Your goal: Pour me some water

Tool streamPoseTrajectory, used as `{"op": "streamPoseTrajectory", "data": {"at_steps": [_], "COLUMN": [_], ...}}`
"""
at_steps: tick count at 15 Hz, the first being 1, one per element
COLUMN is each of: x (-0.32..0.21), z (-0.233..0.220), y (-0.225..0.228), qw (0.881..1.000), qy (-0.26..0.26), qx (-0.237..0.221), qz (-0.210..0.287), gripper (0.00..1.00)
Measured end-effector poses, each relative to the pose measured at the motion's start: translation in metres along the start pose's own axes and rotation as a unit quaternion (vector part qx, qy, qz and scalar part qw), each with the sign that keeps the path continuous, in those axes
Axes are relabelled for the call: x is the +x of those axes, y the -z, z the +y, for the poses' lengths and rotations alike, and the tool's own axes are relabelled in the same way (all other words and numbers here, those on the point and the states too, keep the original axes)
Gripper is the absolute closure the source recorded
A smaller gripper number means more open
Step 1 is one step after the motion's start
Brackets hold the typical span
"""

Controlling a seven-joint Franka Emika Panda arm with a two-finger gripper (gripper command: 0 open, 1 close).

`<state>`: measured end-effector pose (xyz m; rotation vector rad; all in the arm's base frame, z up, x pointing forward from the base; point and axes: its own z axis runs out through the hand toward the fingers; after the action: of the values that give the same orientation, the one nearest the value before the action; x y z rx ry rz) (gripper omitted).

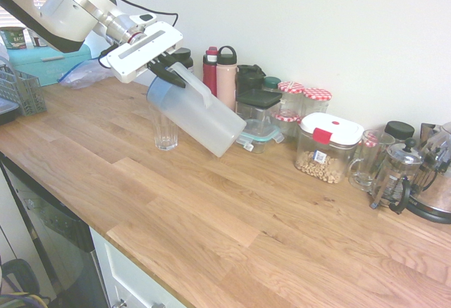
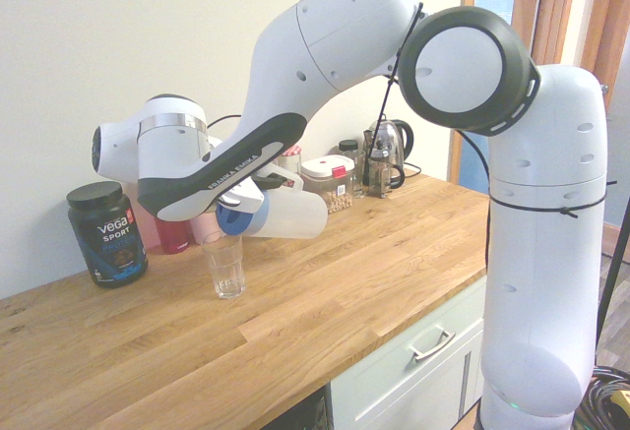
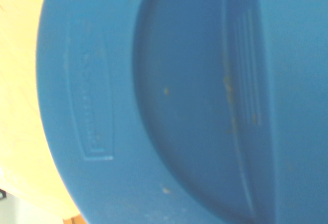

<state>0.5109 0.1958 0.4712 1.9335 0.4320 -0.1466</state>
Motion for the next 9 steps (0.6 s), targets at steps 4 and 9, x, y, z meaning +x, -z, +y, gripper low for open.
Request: {"op": "streamPoseTrajectory", "data": {"at_steps": [4,9], "x": [0.0033,0.0054], "z": [-0.0035,0.0032], "y": [-0.0048,-0.0054], "qw": [1.0,1.0], "qy": [0.004,-0.003], "qx": [-0.02,-0.011], "qz": [-0.012,-0.007], "gripper": [1.0,1.0]}}
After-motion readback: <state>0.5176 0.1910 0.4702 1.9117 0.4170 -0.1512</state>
